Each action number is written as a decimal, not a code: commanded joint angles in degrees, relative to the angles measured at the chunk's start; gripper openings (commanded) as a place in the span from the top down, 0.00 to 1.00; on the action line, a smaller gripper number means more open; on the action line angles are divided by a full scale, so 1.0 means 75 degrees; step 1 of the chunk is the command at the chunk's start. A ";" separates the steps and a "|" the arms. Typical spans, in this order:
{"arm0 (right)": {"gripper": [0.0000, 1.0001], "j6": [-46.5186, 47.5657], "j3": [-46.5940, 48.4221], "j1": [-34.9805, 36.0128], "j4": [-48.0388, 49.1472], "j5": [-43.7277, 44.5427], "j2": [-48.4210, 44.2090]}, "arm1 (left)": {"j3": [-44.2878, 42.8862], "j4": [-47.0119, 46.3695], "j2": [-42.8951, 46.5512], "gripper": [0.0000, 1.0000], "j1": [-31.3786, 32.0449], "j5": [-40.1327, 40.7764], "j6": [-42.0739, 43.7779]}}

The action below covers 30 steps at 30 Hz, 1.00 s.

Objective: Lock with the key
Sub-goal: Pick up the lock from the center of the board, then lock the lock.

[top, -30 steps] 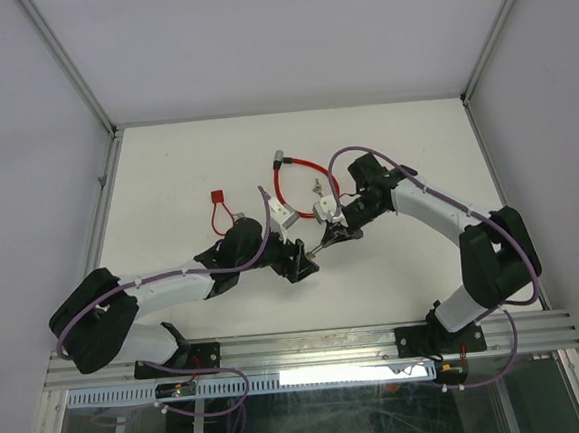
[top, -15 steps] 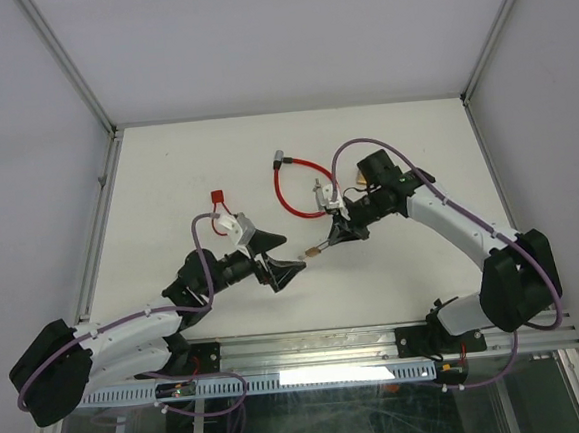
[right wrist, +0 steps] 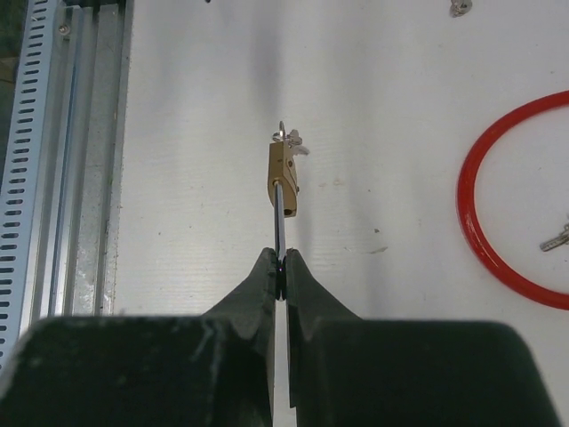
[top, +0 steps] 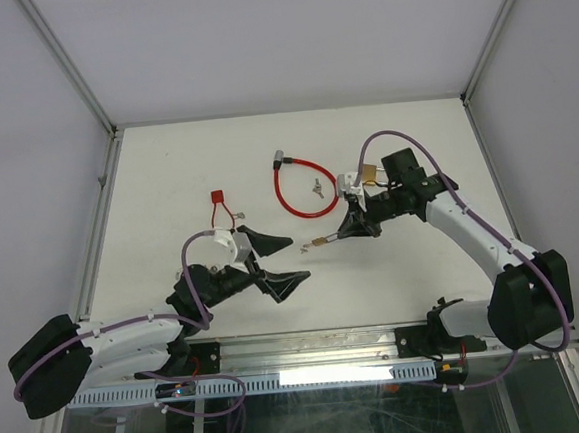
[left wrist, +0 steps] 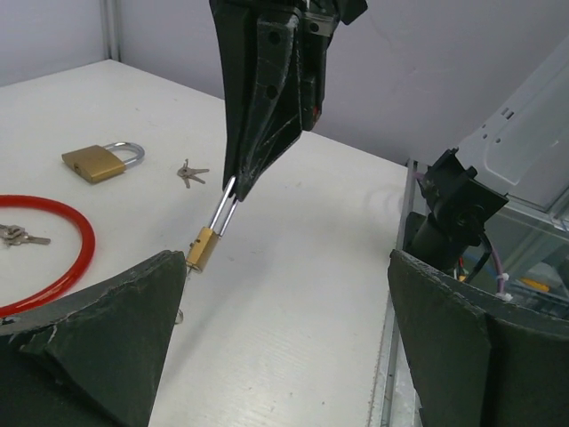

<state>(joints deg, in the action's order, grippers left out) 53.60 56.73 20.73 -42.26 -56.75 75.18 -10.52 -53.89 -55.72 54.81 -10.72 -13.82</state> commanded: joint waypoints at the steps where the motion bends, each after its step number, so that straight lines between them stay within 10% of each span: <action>1: 1.00 -0.0262 -0.0200 -0.0076 0.0568 -0.0563 -0.0466 | 0.0068 -0.0806 -0.0060 0.02 0.0182 0.0256 0.0575; 25: 1.00 -0.0984 0.0116 -0.0209 0.0350 -0.1173 0.0074 | 0.0206 -0.2704 -0.2319 0.01 0.0720 0.0923 0.2965; 30: 1.00 -0.0651 0.0068 -0.0209 0.0195 -0.1306 -0.0066 | -0.0289 -0.2477 -0.2814 0.13 0.0639 0.1156 0.3257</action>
<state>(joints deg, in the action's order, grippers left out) 47.51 54.74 19.57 -40.27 -62.63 76.44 -8.82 -70.22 -75.42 59.70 -3.27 7.29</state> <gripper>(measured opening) 0.029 0.916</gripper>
